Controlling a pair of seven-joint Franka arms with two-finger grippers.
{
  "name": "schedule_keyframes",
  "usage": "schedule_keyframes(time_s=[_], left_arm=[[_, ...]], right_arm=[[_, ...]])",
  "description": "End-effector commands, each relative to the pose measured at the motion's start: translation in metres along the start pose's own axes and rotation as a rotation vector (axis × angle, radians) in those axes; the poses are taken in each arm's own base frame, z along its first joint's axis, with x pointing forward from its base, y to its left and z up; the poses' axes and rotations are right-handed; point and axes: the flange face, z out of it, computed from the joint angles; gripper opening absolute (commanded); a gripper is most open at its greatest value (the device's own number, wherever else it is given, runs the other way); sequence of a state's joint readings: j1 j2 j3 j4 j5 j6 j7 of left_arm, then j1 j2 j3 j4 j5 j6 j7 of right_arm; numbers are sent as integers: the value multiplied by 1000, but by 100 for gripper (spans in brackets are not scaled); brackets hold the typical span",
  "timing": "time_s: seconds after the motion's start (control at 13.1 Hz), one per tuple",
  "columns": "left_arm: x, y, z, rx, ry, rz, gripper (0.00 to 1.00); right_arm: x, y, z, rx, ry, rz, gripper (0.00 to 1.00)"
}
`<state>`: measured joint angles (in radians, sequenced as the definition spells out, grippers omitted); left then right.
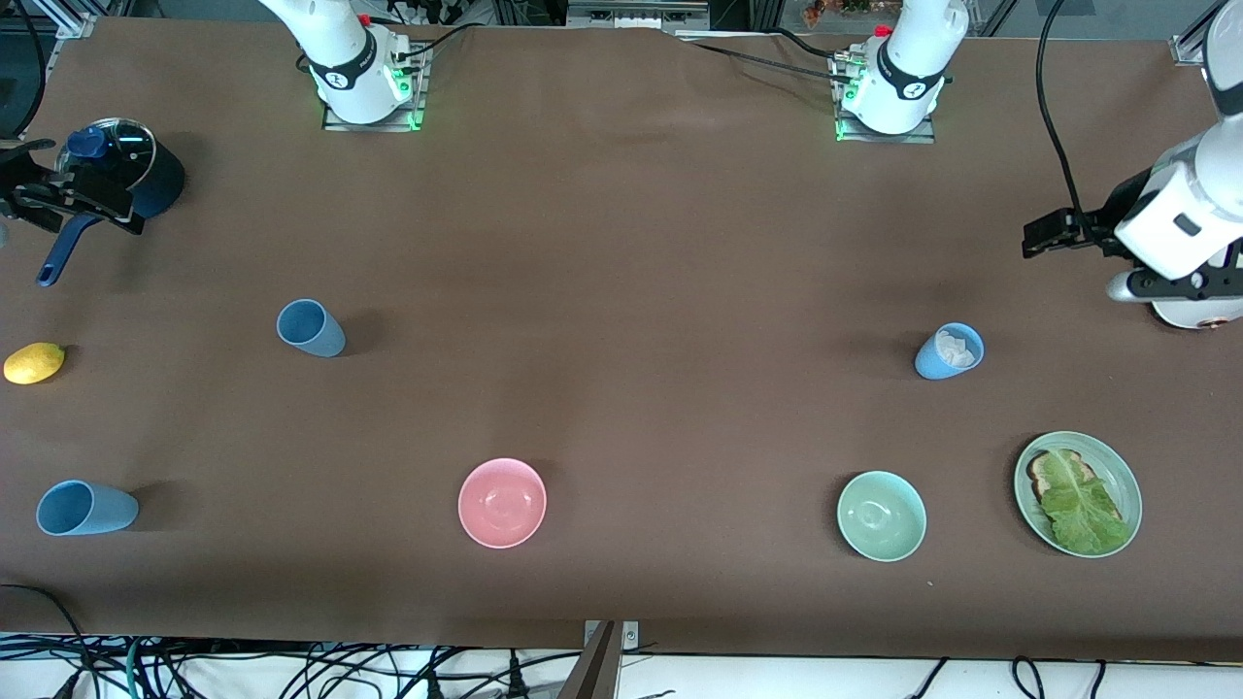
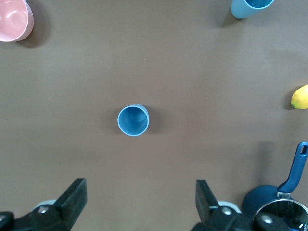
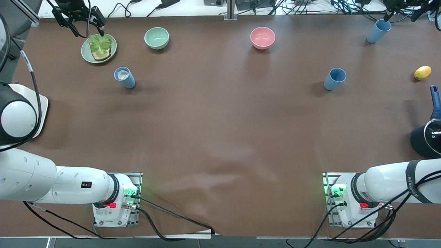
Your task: Stack blue cups with both arms
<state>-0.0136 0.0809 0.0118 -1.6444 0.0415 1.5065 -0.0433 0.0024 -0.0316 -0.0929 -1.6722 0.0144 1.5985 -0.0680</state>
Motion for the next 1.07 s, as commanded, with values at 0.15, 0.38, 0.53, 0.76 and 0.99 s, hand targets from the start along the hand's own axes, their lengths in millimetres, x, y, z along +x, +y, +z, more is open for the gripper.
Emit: schedule_keyframes(time_s=[0.15,0.38,0.53,0.76,0.99], left_arm=[[22,-79,31,-33,-58,52,100],[44,-80,65,-98,-54,43,100],[54,-76,88,-124,-33,37,100],[64,-66,120,-118,0,15,100],[61,-60,157,-106,79,12,100]], right_arm=[[3,-1,-6,11,-2,-7,100],[3,-1,-6,11,-2,-7,100],[3,-1,-6,11,0,-7,100],[3,-1,-6,11,-2,-7,100],[3,-1,-6,11,0,-7,100]])
